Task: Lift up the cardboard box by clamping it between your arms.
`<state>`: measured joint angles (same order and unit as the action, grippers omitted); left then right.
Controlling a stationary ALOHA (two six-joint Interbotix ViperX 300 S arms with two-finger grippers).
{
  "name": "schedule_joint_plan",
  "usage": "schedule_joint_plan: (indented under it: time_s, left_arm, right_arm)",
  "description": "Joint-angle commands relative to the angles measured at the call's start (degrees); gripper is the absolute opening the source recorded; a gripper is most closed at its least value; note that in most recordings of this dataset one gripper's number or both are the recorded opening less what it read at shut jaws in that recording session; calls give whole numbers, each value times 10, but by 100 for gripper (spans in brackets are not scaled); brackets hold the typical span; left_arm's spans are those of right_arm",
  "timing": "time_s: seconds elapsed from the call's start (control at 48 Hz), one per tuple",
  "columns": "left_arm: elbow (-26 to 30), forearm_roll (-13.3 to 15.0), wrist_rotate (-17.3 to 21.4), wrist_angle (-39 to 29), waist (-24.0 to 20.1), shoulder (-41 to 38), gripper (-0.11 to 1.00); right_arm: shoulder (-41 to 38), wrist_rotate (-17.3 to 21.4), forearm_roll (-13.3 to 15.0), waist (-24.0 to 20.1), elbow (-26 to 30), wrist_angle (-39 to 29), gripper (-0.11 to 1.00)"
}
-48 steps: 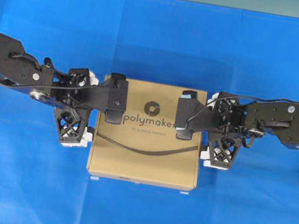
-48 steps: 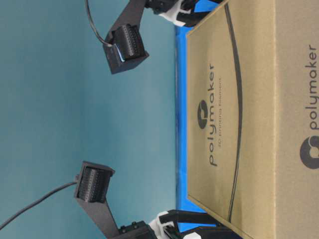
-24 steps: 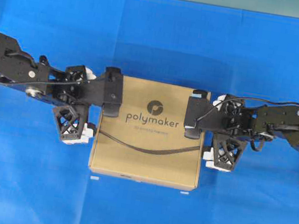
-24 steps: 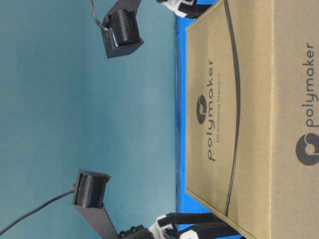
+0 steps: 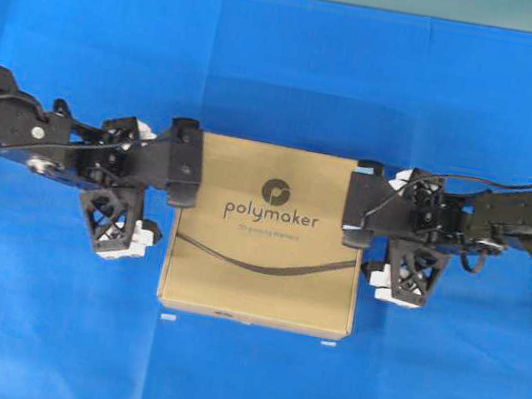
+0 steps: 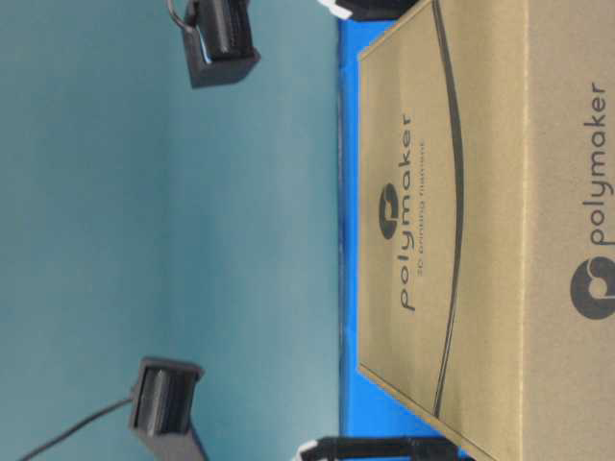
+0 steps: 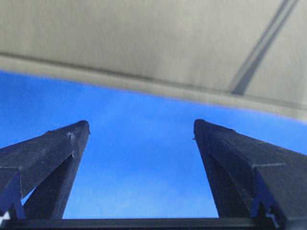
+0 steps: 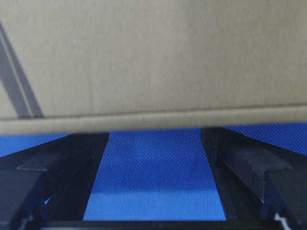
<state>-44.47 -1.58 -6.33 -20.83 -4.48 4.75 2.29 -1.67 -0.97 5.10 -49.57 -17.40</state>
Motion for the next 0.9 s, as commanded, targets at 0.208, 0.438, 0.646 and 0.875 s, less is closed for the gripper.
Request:
schedule_joint_plan:
  time_s: [0.208,0.438,0.646,0.875]
  left_arm:
    - [-31,3,4,4,3,88,86]
    - [-46,1,10,4,4,149,86]
    - [-47,1,11,4,5,180,86]
    - [-51,1,10,8,5,214,86]
  right_arm:
    - [85,7,-1,1,-35,7,99]
    - [171,9,-1,1,-59,7,99]
    - [219,10,-2,1,-71,8,99]
    - [265,9,-2,1,-76,8,99]
